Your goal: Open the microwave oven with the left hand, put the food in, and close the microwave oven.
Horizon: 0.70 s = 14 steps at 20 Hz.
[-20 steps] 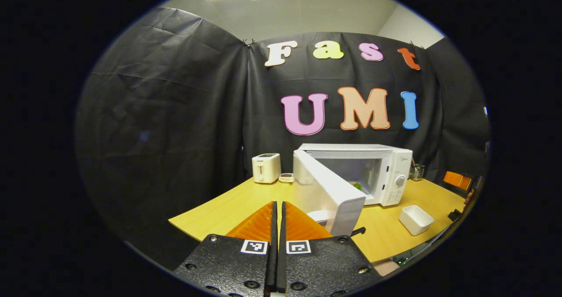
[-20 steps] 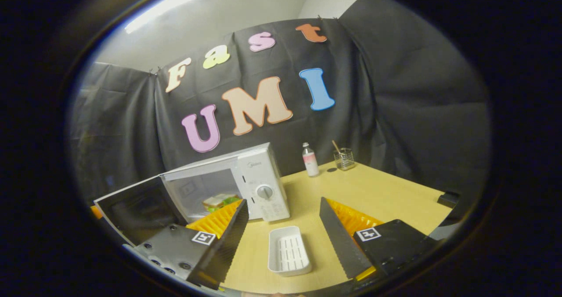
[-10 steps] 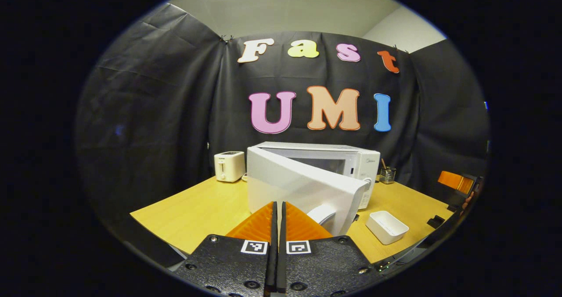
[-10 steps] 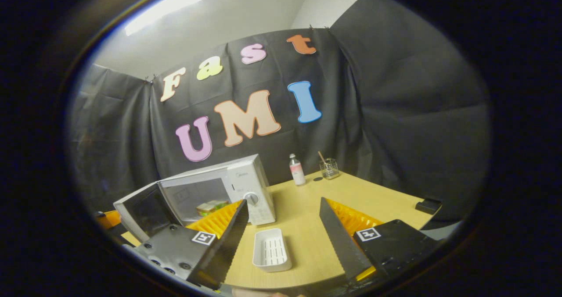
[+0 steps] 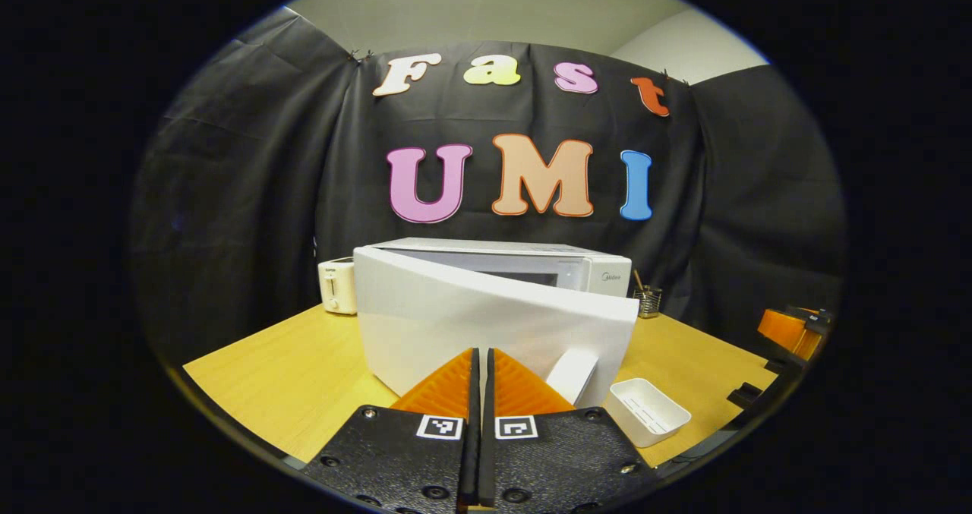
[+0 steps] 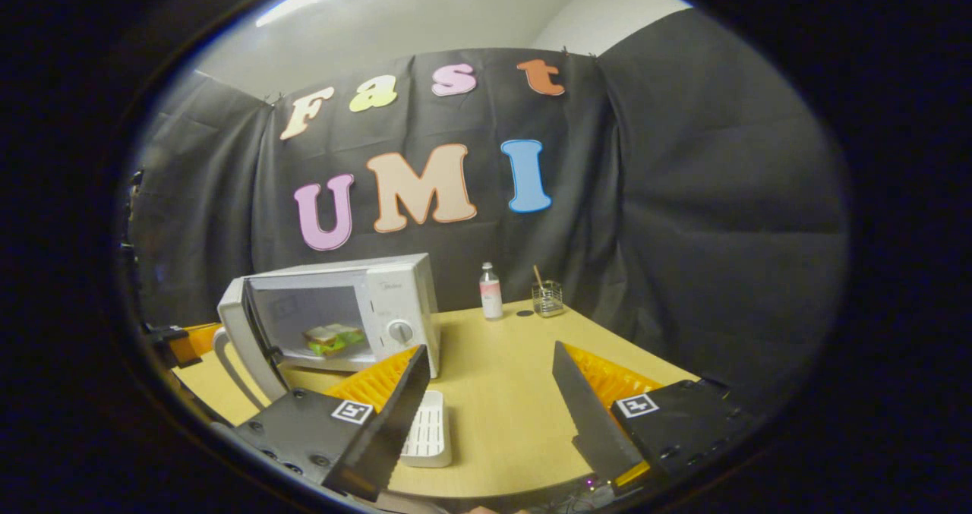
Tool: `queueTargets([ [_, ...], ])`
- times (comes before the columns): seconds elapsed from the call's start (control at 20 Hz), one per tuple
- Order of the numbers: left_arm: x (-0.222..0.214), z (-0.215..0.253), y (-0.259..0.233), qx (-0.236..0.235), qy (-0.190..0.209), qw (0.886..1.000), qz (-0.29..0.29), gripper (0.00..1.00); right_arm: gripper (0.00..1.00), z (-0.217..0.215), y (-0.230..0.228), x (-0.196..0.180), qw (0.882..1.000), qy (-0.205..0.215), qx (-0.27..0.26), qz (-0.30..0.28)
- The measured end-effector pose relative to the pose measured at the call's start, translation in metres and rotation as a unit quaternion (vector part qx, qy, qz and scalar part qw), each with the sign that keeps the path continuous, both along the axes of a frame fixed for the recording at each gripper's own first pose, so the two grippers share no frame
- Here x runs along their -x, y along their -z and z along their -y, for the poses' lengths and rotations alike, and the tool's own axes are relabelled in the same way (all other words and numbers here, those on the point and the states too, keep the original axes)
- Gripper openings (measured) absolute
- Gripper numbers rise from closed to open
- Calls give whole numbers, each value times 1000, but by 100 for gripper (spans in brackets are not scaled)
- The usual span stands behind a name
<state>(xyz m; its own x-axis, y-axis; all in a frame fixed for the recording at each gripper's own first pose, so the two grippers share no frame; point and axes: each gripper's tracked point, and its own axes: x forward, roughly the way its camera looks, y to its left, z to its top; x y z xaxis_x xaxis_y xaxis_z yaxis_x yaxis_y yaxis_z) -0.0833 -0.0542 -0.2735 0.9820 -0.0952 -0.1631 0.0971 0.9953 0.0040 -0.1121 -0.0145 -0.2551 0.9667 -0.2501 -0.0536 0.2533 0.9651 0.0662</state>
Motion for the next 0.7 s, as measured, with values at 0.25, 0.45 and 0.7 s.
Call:
queueTargets([
  [0.25, -33, 30, 0, 12, 20, 1000, 7, 1, 92, 10, -1, -20, 1000, -3, -5, -7],
  [0.45, -61, 47, 6, 22, 27, 999, 1, 2, 92, 16, -11, -36, 1000, -7, 9, -9],
  [0.7, -92, 69, 12, 46, 41, 998, -6, 2, 92, 27, -19, -55, 1000, -7, 18, -12],
])
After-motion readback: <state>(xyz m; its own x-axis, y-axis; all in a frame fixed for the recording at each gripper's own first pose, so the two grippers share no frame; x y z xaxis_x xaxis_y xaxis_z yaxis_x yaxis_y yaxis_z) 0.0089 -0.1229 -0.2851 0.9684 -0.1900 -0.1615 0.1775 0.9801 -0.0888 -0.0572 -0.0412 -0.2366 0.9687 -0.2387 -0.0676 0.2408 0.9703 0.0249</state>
